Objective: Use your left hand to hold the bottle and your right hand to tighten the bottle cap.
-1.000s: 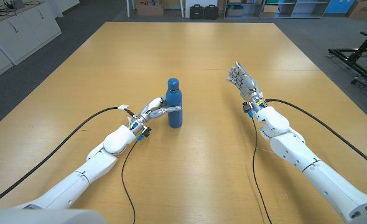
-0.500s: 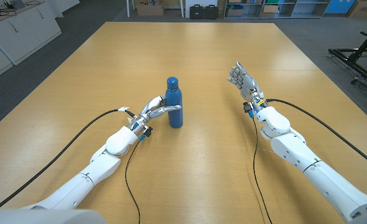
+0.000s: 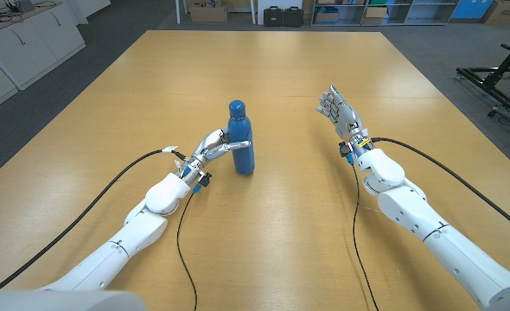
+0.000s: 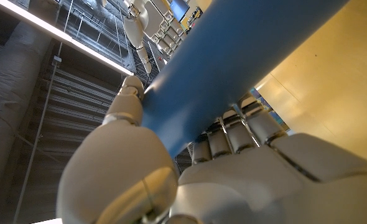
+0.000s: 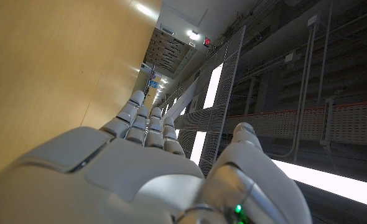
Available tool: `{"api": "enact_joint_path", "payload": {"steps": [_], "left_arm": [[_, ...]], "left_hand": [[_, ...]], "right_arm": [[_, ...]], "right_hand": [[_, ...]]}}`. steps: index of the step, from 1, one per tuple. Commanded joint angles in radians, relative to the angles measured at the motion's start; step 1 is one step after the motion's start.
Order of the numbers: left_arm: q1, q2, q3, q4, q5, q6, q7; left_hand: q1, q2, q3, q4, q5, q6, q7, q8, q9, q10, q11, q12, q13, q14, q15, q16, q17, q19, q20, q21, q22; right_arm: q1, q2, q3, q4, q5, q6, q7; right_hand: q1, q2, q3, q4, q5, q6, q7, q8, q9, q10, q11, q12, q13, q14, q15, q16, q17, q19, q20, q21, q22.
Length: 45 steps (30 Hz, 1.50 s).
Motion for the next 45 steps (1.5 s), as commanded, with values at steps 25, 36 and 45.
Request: {"api": "enact_joint_path", "payload": {"steps": [25, 36, 45], "left_arm": [[-0.002, 0.096, -0.026, -0.153, -0.042, 0.096, -0.062], [-0.018, 0.1, -0.011, -0.132, -0.046, 0.08, -0.104], [-0.013, 0.1, -0.013, -0.119, -0.049, 0.047, -0.115]], "left_hand": [[0.169, 0.124, 0.074, 0.048, 0.013, 0.143, -0.099, 0.014, 0.005, 0.109, -0.043, 0.0, 0.004, 0.077, -0.168, 0.001, 0.012, 0.057, -0.111, 0.017, 0.012], [0.169, 0.126, 0.074, 0.051, 0.014, 0.151, -0.102, 0.016, 0.006, 0.117, -0.042, -0.001, 0.005, 0.079, -0.168, -0.002, 0.012, 0.056, -0.111, 0.016, 0.012], [0.168, 0.126, 0.074, 0.053, 0.014, 0.16, -0.106, 0.018, 0.006, 0.125, -0.045, -0.001, 0.005, 0.082, -0.167, -0.004, 0.013, 0.055, -0.111, 0.015, 0.013]], "right_arm": [[-0.058, -0.099, 0.037, -0.178, -0.103, 0.027, -0.019], [-0.085, -0.164, 0.073, -0.271, -0.162, 0.009, -0.032], [-0.072, -0.199, 0.084, -0.308, -0.187, -0.012, -0.015]], "right_hand": [[0.006, 0.009, 0.001, -0.013, 0.005, 0.018, -0.004, 0.002, 0.006, 0.012, -0.054, 0.005, 0.005, 0.034, -0.01, 0.014, 0.001, 0.02, 0.002, -0.008, 0.005], [0.035, 0.009, 0.012, -0.034, 0.007, 0.056, -0.016, 0.015, 0.007, 0.056, -0.07, 0.023, 0.009, 0.054, -0.011, 0.018, -0.002, 0.029, 0.018, -0.014, 0.005], [0.047, 0.008, 0.016, -0.042, 0.006, 0.073, -0.01, 0.021, 0.008, 0.067, -0.067, 0.028, 0.011, 0.062, -0.008, 0.02, -0.003, 0.03, 0.024, -0.018, 0.004]]}}
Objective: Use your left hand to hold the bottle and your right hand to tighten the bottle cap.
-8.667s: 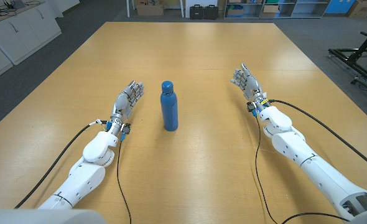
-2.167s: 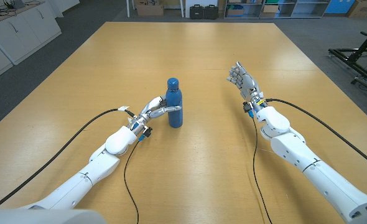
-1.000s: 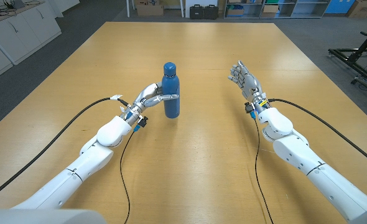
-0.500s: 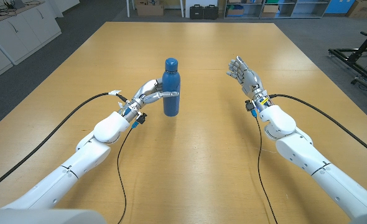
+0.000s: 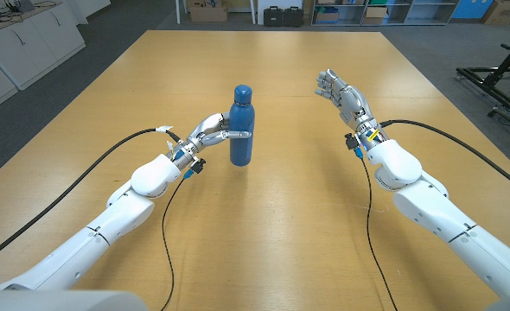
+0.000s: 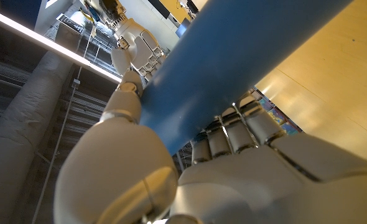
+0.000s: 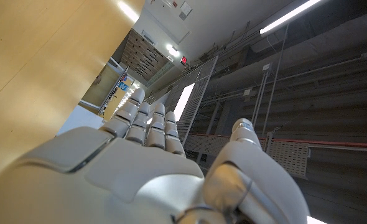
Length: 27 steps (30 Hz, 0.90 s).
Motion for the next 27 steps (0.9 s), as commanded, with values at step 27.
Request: {"api": "enact_joint_path", "payload": {"steps": [27], "left_arm": [[-0.11, -0.042, 0.072, 0.143, -0.119, -0.075, -0.241]], "left_hand": [[0.144, 0.158, 0.065, 0.065, 0.01, 0.14, -0.114, 0.012, 0.003, 0.089, -0.055, 0.004, 0.006, 0.033, -0.167, -0.003, 0.01, 0.003, -0.099, 0.0, 0.005]], "right_arm": [[0.004, -0.121, 0.06, -0.139, -0.099, -0.044, 0.04]], "right_hand": [[0.044, -0.002, 0.015, -0.026, 0.004, 0.041, -0.048, 0.011, 0.004, 0.028, -0.046, 0.016, 0.006, 0.018, -0.005, 0.004, 0.0, -0.001, 0.013, -0.017, 0.004]]}}
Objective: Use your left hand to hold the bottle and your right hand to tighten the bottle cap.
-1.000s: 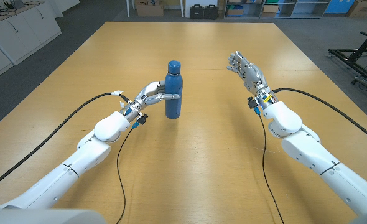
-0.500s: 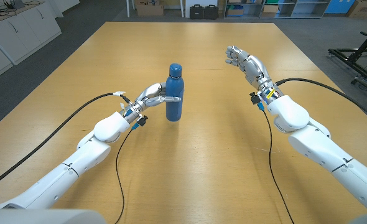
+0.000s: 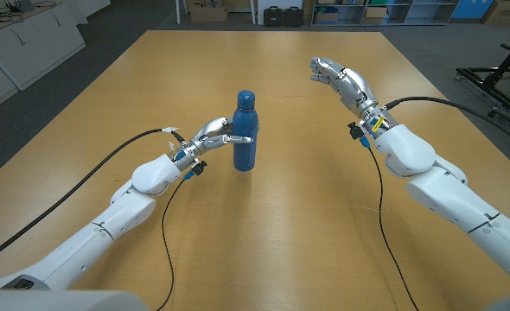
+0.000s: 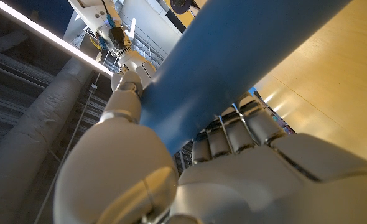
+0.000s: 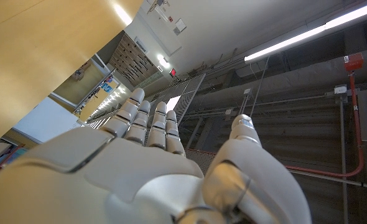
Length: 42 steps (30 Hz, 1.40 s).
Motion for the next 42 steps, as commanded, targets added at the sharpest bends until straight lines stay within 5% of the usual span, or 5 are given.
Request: {"api": "enact_joint_path", "payload": {"steps": [1, 17, 26, 37, 42], "left_arm": [[-0.042, -0.023, 0.029, 0.042, -0.038, -0.017, -0.094], [-0.055, -0.042, 0.042, 0.033, -0.029, -0.016, -0.116], [-0.061, -0.039, 0.045, 0.021, -0.016, -0.01, -0.122], [-0.074, -0.045, 0.051, 0.02, -0.015, -0.005, -0.132], [-0.075, -0.047, 0.054, 0.017, -0.014, 0.006, -0.133]], "left_hand": [[0.145, 0.157, 0.065, 0.066, 0.005, 0.138, -0.119, 0.007, 0.003, 0.077, -0.068, 0.004, 0.002, 0.011, -0.161, 0.001, 0.005, 0.004, -0.099, 0.001, 0.001], [0.144, 0.159, 0.065, 0.067, 0.006, 0.139, -0.119, 0.006, 0.004, 0.085, -0.068, 0.004, 0.004, 0.017, -0.162, 0.001, 0.007, 0.006, -0.098, 0.002, 0.002], [0.143, 0.161, 0.065, 0.068, 0.006, 0.14, -0.12, 0.006, 0.004, 0.085, -0.068, 0.003, 0.005, 0.019, -0.162, 0.0, 0.008, 0.006, -0.097, 0.003, 0.003], [0.149, 0.168, 0.069, 0.066, 0.009, 0.144, -0.12, 0.006, 0.005, 0.088, -0.067, 0.002, 0.007, 0.022, -0.165, -0.001, 0.01, 0.007, -0.095, 0.004, 0.004], [0.15, 0.169, 0.07, 0.066, 0.009, 0.144, -0.12, 0.006, 0.005, 0.09, -0.067, 0.002, 0.008, 0.022, -0.164, -0.001, 0.01, 0.008, -0.094, 0.004, 0.004]], "right_arm": [[-0.01, -0.045, 0.027, -0.048, -0.027, -0.017, 0.013], [-0.011, -0.111, 0.053, -0.115, -0.086, -0.062, 0.039], [-0.014, -0.164, 0.084, -0.172, -0.127, -0.128, 0.052], [0.026, -0.195, 0.081, -0.2, -0.129, -0.179, 0.094], [0.046, -0.212, 0.077, -0.208, -0.131, -0.199, 0.118]], "right_hand": [[0.016, -0.001, 0.003, -0.008, 0.004, 0.009, -0.016, 0.012, 0.005, 0.003, -0.01, 0.005, 0.003, 0.008, 0.0, 0.004, 0.0, 0.003, 0.009, -0.004, 0.004], [0.033, -0.002, 0.009, -0.017, 0.003, 0.015, -0.033, 0.011, 0.006, 0.015, -0.027, 0.009, 0.004, 0.019, 0.002, 0.006, -0.001, 0.0, 0.017, -0.013, 0.005], [0.063, -0.007, 0.018, -0.032, 0.002, 0.009, -0.071, 0.008, 0.006, 0.014, -0.043, 0.008, 0.004, 0.034, 0.005, 0.008, -0.004, 0.003, 0.03, -0.02, 0.004], [0.101, -0.018, 0.025, -0.035, 0.002, 0.057, -0.087, 0.022, 0.01, 0.044, -0.05, 0.019, 0.005, 0.072, 0.003, 0.016, -0.005, 0.082, 0.091, -0.009, 0.004], [0.113, -0.023, 0.025, -0.033, 0.002, 0.108, -0.109, 0.039, 0.014, 0.066, -0.058, 0.028, 0.005, 0.099, 0.026, 0.022, -0.004, 0.127, 0.122, -0.002, 0.003]]}}
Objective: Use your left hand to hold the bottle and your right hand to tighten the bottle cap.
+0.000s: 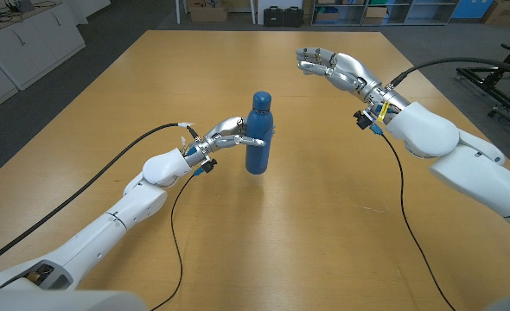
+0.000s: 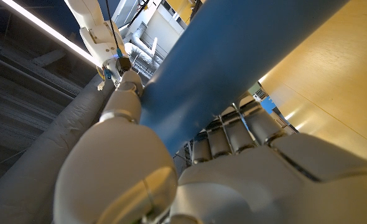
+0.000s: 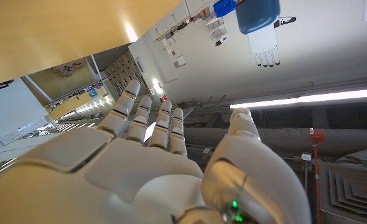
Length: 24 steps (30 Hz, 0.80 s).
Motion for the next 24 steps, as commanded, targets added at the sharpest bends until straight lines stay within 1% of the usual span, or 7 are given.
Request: {"api": "enact_joint_path", "payload": {"steps": [1, 8, 9, 15, 19, 21, 24], "left_arm": [[-0.008, -0.004, 0.008, -0.004, 0.004, 0.019, -0.008], [-0.007, -0.005, 0.01, -0.004, 0.004, 0.026, -0.01], [-0.007, -0.006, 0.011, -0.004, 0.004, 0.027, -0.01], [-0.003, -0.008, 0.014, -0.006, 0.004, 0.027, -0.012], [0.001, -0.006, 0.013, -0.012, 0.007, 0.027, -0.009], [0.003, -0.005, 0.012, -0.015, 0.009, 0.028, -0.007], [0.006, -0.002, 0.012, -0.02, 0.011, 0.029, -0.006]], "left_hand": [[0.151, 0.169, 0.07, 0.065, 0.009, 0.136, -0.128, 0.006, 0.005, 0.084, -0.074, 0.002, 0.003, 0.007, -0.167, -0.002, 0.003, 0.008, -0.094, 0.004, 0.004], [0.152, 0.171, 0.071, 0.065, 0.01, 0.138, -0.128, 0.006, 0.005, 0.085, -0.073, 0.002, 0.004, 0.009, -0.166, -0.002, 0.003, 0.009, -0.093, 0.005, 0.005], [0.152, 0.171, 0.072, 0.065, 0.01, 0.138, -0.128, 0.006, 0.005, 0.086, -0.073, 0.002, 0.004, 0.009, -0.166, -0.002, 0.003, 0.009, -0.093, 0.005, 0.005], [0.152, 0.172, 0.072, 0.066, 0.01, 0.139, -0.128, 0.006, 0.005, 0.088, -0.073, 0.002, 0.005, 0.01, -0.165, -0.003, 0.004, 0.009, -0.092, 0.005, 0.005], [0.152, 0.173, 0.072, 0.066, 0.011, 0.14, -0.129, 0.005, 0.005, 0.087, -0.073, 0.001, 0.005, 0.011, -0.165, -0.003, 0.004, 0.009, -0.091, 0.006, 0.005], [0.152, 0.173, 0.072, 0.066, 0.011, 0.14, -0.129, 0.005, 0.006, 0.088, -0.076, 0.001, 0.006, 0.011, -0.165, -0.004, 0.004, 0.008, -0.091, 0.005, 0.005], [0.152, 0.174, 0.073, 0.066, 0.011, 0.141, -0.129, 0.005, 0.006, 0.089, -0.077, 0.001, 0.006, 0.012, -0.164, -0.004, 0.004, 0.008, -0.091, 0.006, 0.006]], "right_arm": [[0.04, -0.043, -0.002, -0.032, -0.013, -0.053, 0.045], [0.065, -0.07, -0.007, -0.053, -0.036, -0.08, 0.069], [0.068, -0.072, -0.008, -0.055, -0.039, -0.082, 0.071], [0.086, -0.089, -0.012, -0.075, -0.056, -0.103, 0.089], [0.093, -0.104, -0.009, -0.093, -0.065, -0.124, 0.101], [0.096, -0.114, -0.006, -0.102, -0.071, -0.136, 0.108], [0.1, -0.128, -0.002, -0.117, -0.074, -0.154, 0.122]], "right_hand": [[0.018, -0.001, 0.001, -0.002, 0.002, 0.028, -0.009, 0.01, 0.005, 0.016, -0.005, 0.009, 0.005, 0.019, 0.009, 0.007, 0.0, 0.025, 0.015, 0.006, 0.003], [0.051, -0.012, 0.009, -0.015, 0.006, -0.004, -0.009, -0.005, 0.005, 0.013, -0.014, 0.008, 0.005, 0.03, 0.006, 0.005, -0.003, 0.049, 0.047, 0.006, 0.002], [0.061, -0.015, 0.011, -0.017, 0.007, -0.006, -0.011, -0.006, 0.005, 0.011, -0.019, 0.008, 0.005, 0.033, 0.005, 0.005, -0.003, 0.052, 0.054, 0.005, 0.002], [0.078, -0.018, 0.015, -0.021, 0.009, -0.01, -0.014, -0.008, 0.005, 0.012, -0.021, 0.008, 0.005, 0.034, 0.003, 0.003, -0.005, 0.051, 0.062, 0.001, 0.002], [0.093, -0.022, 0.019, -0.022, 0.011, -0.015, -0.001, -0.011, 0.005, 0.013, -0.021, 0.009, 0.005, 0.027, -0.005, -0.003, -0.006, 0.042, 0.065, -0.007, 0.002], [0.098, -0.024, 0.02, -0.022, 0.011, -0.015, -0.002, -0.011, 0.005, 0.013, -0.021, 0.009, 0.005, 0.029, -0.015, -0.003, -0.007, 0.042, 0.065, -0.009, 0.002], [0.102, -0.025, 0.021, -0.022, 0.012, -0.014, -0.002, -0.011, 0.005, 0.016, -0.021, 0.01, 0.005, 0.03, -0.017, -0.003, -0.007, 0.041, 0.065, -0.011, 0.003]]}}
